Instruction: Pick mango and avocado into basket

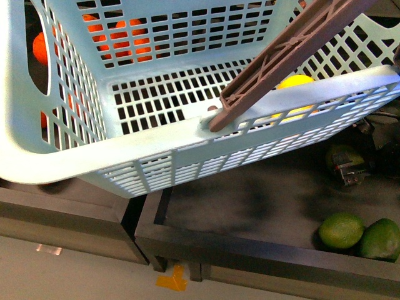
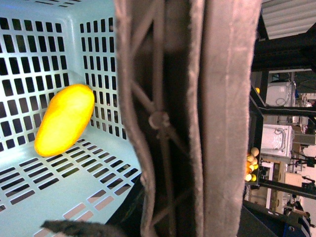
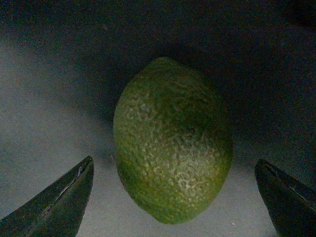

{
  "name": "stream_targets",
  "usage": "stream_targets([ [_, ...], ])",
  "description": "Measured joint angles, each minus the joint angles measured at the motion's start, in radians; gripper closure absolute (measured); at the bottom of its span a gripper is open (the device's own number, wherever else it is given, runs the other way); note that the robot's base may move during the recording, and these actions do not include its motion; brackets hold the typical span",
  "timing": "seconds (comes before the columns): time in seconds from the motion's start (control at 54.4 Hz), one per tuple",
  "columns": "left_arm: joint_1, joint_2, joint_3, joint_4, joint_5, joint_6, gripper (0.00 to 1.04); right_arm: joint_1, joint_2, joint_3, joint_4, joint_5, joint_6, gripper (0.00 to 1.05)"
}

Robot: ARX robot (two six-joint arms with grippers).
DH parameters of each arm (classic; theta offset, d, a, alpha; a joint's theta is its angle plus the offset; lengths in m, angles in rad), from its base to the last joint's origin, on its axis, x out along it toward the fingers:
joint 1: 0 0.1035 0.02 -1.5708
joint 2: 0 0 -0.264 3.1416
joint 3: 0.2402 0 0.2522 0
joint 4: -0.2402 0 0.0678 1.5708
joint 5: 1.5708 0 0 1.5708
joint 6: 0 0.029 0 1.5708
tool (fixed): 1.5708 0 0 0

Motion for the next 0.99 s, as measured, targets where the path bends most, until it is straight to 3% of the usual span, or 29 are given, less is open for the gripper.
stream_targets([
  [0.46, 0.000, 0.000, 0.000, 0.000, -0.002, 0.000, 0.89, 0.003, 0.113, 0.109, -0.024, 0.001, 0.064, 0.09],
  [0.717, 0.000, 0.000, 0.000, 0.000, -0.002, 0.000, 0.89, 0.003, 0.118, 0.113, -0.023, 0.001, 0.085, 0.39],
  [0.993, 0.000, 0.000, 0.000, 0.000, -0.003, 0.000, 0.89, -0.007, 0.110, 0.085, 0.009, -0.011, 0.126, 0.43],
])
